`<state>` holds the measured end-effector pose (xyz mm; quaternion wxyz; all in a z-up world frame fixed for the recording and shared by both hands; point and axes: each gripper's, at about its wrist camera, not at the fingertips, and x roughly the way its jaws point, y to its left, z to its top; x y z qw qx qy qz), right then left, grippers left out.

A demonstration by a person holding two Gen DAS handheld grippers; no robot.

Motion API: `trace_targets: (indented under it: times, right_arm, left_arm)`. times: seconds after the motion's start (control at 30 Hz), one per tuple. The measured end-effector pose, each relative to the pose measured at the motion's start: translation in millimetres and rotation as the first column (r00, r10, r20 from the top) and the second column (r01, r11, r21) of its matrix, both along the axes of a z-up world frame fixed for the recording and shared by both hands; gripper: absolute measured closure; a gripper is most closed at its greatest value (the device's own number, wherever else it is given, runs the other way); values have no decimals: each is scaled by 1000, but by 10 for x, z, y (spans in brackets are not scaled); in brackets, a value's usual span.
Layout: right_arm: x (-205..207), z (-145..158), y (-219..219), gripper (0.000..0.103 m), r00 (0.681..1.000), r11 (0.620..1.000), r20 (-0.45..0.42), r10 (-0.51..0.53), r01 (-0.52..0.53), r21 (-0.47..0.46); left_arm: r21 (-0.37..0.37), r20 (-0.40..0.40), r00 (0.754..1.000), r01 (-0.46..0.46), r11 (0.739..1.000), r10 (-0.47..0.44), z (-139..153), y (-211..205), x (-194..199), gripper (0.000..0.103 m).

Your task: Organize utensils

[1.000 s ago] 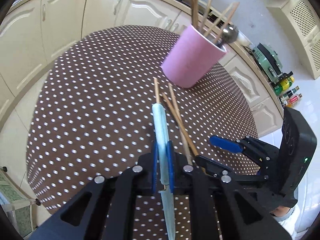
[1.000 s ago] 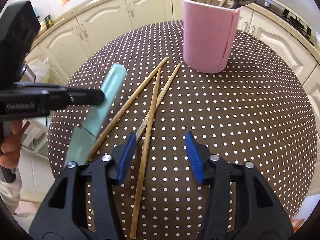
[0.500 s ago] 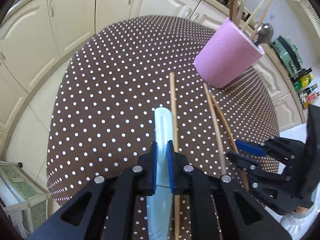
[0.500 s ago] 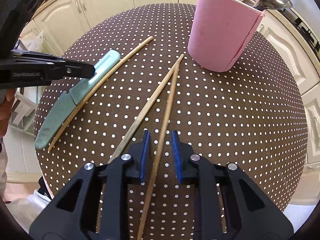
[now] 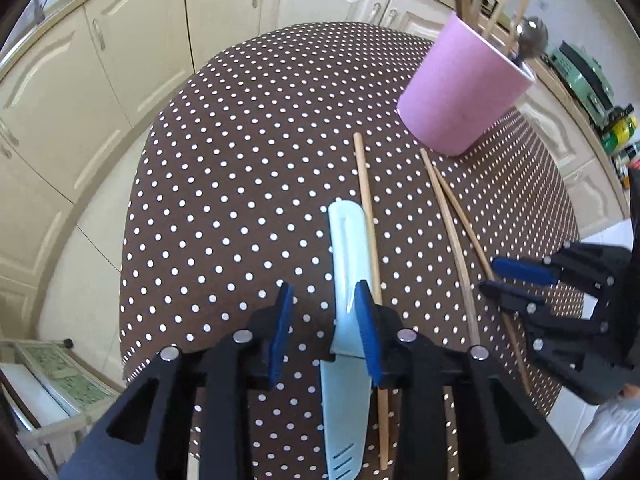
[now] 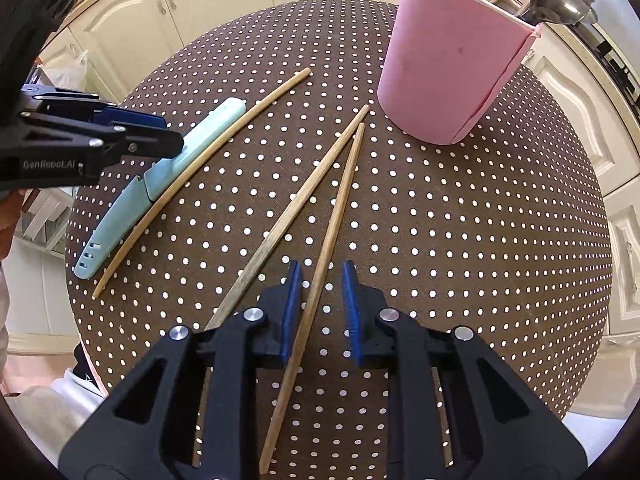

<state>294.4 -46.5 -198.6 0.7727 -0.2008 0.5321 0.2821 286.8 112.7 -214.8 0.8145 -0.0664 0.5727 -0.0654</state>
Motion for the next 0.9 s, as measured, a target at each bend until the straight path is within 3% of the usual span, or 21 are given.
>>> trace_targets:
  times: [0.5,0.63,0.77,0.9]
  right_arm:
    - [22,9,18,82,999,1000,-38,-7,6,-14]
    - [104,8,41,82,997,1000,-70,-16,16,-8]
    - [166,22,5,95,996,1000,-88,-27,28,8]
    - [197,38,-94,96,995,998,-93,-44,48,50]
  left_arm:
    - [140,13,995,95,986,-98,-21,-536,17,71]
    - [116,13,994,105,988,-107,-52,-604,54,75]
    - [80,19,995,99,992,-101,-83,-648,76,81]
    - [46,30,996,78,996,-79,-102,-594,93,82]
